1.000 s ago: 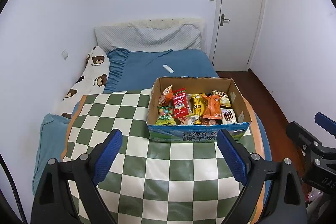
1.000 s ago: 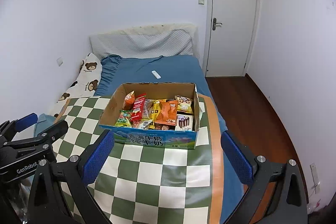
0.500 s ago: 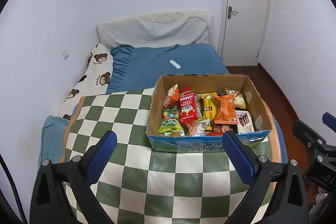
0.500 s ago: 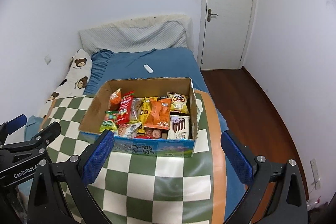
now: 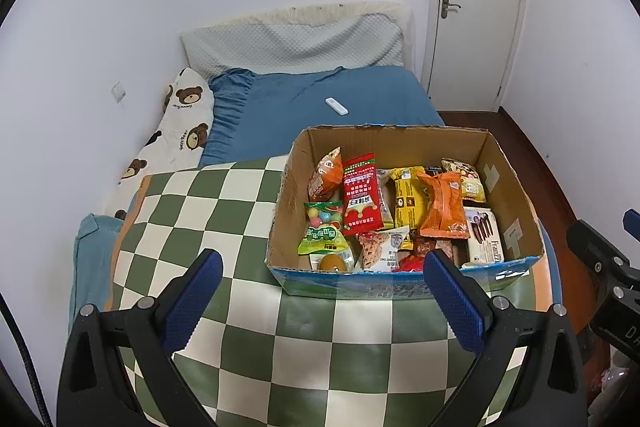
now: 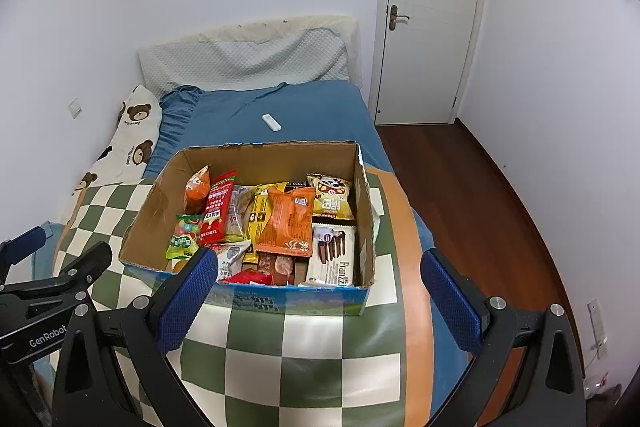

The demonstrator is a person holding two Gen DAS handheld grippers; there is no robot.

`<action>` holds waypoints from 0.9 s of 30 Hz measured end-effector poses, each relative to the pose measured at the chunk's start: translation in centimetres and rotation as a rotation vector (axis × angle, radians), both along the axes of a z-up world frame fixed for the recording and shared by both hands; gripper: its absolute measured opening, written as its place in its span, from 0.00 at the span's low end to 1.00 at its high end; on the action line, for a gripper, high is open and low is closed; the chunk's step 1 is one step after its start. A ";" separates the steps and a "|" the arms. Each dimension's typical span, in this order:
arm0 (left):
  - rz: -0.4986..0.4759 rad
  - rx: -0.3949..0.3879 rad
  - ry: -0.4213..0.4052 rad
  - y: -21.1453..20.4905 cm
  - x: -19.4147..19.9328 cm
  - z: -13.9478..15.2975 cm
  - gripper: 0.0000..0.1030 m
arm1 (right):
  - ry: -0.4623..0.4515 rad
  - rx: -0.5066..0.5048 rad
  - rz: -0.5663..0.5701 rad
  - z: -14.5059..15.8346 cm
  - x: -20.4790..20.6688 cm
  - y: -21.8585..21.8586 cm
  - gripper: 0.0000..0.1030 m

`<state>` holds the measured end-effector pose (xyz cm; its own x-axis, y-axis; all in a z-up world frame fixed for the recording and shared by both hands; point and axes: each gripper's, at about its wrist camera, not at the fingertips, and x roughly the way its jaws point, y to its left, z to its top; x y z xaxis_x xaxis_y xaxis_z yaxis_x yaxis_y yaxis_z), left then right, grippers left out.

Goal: Organize snacks

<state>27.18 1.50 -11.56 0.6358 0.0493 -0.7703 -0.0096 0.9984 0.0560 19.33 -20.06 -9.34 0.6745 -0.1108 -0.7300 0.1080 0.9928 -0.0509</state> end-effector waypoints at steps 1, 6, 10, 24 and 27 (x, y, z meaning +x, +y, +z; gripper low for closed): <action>-0.001 -0.002 0.000 0.0 0.1 0.0 1.00 | 0.000 0.000 -0.001 0.0 0.1 0.0 1.00; 0.000 -0.004 0.002 -0.1 0.4 -0.1 1.00 | 0.002 0.001 -0.003 0.0 0.4 0.2 1.00; 0.000 -0.006 0.001 0.0 0.6 -0.1 1.00 | 0.004 0.001 -0.005 -0.1 0.6 0.2 1.00; -0.003 -0.013 -0.001 0.0 0.8 0.0 1.00 | 0.003 -0.001 -0.018 -0.4 0.2 0.4 1.00; -0.005 -0.014 -0.004 0.0 0.8 0.1 1.00 | 0.001 -0.002 -0.022 -0.3 0.0 0.4 1.00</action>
<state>27.99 1.45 -11.44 0.6388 0.0360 -0.7686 -0.0053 0.9991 0.0424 19.31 -19.63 -9.62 0.6713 -0.1271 -0.7302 0.1300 0.9901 -0.0528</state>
